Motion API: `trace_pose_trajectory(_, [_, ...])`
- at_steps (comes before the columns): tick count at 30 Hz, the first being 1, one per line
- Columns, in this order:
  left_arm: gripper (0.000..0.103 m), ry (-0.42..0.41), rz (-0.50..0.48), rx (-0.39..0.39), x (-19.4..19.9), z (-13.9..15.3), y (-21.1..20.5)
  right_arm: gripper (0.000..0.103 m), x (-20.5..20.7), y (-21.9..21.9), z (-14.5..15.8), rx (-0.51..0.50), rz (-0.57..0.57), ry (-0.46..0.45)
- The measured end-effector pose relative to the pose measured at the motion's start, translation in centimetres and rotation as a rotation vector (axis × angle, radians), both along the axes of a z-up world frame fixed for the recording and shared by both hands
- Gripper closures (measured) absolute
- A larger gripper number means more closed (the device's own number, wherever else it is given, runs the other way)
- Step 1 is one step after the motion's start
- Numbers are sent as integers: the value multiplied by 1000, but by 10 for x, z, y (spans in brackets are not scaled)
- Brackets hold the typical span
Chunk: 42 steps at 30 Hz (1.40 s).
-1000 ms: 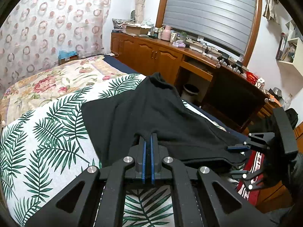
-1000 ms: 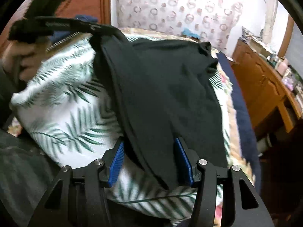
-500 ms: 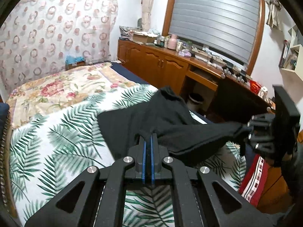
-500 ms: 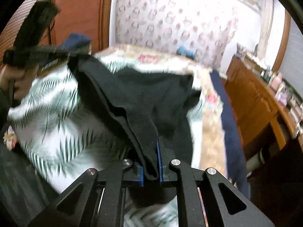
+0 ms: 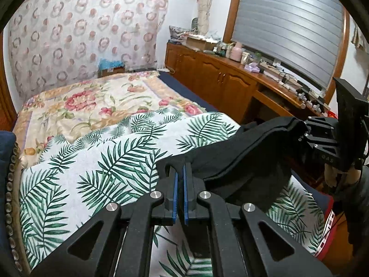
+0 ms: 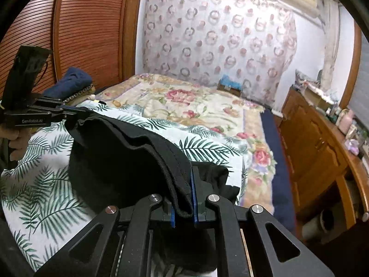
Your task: Fold small clothes
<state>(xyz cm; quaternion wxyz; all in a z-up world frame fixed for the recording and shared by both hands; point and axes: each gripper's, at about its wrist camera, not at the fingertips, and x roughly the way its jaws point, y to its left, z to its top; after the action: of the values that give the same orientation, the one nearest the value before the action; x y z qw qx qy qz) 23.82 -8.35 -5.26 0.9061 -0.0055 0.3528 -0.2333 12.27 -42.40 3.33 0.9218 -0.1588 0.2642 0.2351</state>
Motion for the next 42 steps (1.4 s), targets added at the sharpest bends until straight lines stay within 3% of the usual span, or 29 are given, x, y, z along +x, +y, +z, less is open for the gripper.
trace_pose_trajectory(7, [99,57,-8,29,20,-15,-7,92,35,-12,-6,14,-1,105])
trace_pose_trajectory(9, [97,77,-18,15,21,-15,-6,86,44,-12,-1,35,-4,126])
trace_pose_trajectory(11, [87,82,-26,13,21,-14,-4,81,52,-14,5,49,-20,124])
trace_pose_trajectory(13, [65,69,-31,25,19,-10,-3,78,60,-13,12,45,-36,108])
trace_pose_trajectory(18, [46,39,-34,39,15,-3,1,71,76,-5,23,20,-89,54])
trace_pose_trajectory(19, [43,43,-36,39,15,-5,1,66,78,-5,27,24,-98,46])
trace_pose_trajectory(25, [42,77,-38,88,29,-26,-8,59,68,-11,43,71,-134,33])
trace_pose_trajectory(33, [42,134,-60,102,60,-51,-18,59,40,-35,15,56,-153,114])
trace_pose_trajectory(42, [42,119,85,141,89,-60,-3,59,32,-58,25,104,-217,162])
